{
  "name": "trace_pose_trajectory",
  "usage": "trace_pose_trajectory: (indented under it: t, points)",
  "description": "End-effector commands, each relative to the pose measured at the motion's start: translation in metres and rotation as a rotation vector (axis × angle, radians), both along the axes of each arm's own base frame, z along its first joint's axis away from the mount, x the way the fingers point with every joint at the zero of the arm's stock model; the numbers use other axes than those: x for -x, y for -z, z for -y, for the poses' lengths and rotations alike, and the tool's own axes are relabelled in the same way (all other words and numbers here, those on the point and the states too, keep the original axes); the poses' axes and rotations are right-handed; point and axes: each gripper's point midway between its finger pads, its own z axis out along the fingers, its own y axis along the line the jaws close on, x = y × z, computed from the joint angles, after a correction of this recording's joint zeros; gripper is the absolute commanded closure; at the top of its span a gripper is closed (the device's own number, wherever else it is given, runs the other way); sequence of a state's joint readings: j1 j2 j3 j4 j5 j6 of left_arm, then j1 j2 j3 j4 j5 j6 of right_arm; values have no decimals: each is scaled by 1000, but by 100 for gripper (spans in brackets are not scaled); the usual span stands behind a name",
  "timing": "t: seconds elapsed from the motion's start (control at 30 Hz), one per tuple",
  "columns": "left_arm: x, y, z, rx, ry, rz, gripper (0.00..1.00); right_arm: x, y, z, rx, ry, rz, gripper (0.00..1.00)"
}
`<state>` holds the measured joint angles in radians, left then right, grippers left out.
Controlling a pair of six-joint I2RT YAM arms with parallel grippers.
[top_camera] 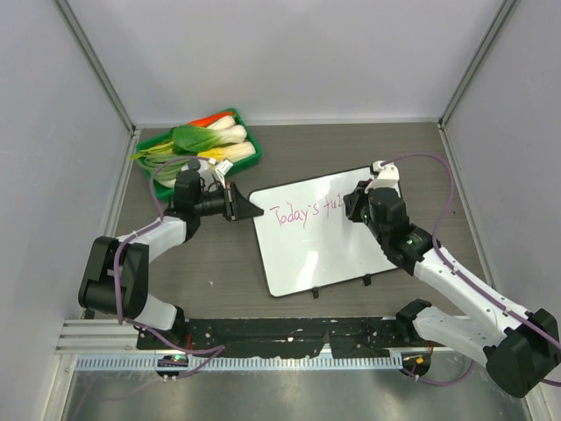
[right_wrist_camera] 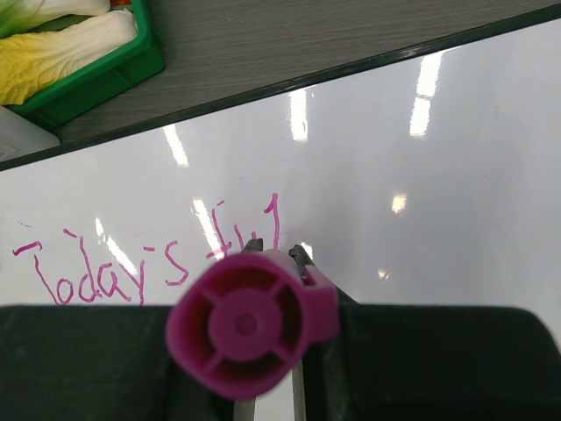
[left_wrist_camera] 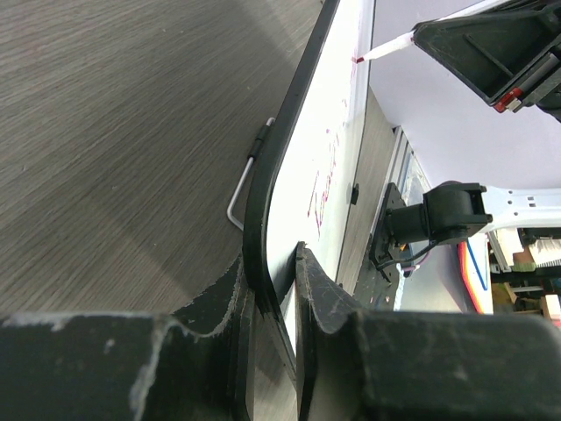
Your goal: Write a sentence on the whiteboard
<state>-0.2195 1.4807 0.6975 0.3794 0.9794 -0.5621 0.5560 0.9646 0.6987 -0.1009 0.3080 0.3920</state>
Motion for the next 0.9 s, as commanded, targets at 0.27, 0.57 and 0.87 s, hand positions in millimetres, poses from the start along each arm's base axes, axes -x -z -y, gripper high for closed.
trace_pose_trajectory:
  t: [0.27,0.57,0.87]
  points:
    - [1,24,2,-98,15,71,100,-10,-22,12,21,68,53,99]
    - [1,23,2,-102,12,74,100,-15,-49,10,-20,82,115,99]
    - [1,23,1,-107,10,79,100,-31,-55,15,-24,115,131,99]
